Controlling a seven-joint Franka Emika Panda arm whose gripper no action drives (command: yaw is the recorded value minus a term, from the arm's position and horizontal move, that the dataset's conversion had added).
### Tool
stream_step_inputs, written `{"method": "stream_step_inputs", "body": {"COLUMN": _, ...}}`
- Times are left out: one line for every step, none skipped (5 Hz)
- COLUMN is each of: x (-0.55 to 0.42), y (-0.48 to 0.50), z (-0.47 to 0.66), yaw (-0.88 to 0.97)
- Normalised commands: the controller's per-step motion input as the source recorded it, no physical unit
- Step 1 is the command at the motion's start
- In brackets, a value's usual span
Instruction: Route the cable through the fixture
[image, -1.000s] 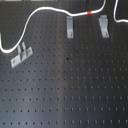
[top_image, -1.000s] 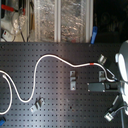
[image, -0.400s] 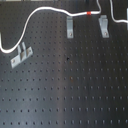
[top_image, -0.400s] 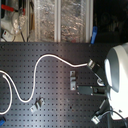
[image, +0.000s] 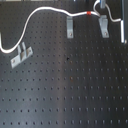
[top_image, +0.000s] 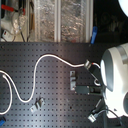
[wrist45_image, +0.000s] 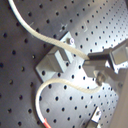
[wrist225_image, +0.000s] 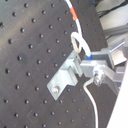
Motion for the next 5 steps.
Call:
{"method": "stream_step_inputs", "body": {"x": -0.097, "y": 0.178, "z": 0.39, "yaw": 0.01}}
{"method": "stream_step_inputs", "body": {"x": -0.130, "y": 0.056, "z": 0.21, "yaw": 0.17}}
{"method": "stream_step_inputs", "body": {"x": -0.136, "y": -0.012, "z": 0.04, "yaw": 0.33}}
{"method": "stream_step_inputs", "body": {"x": -0.056, "y": -0.095, "z": 0.00, "yaw": 0.17}}
{"method": "stream_step_inputs", "body": {"x": -0.009, "y": -0.191, "z": 0.00, "yaw": 0.00}}
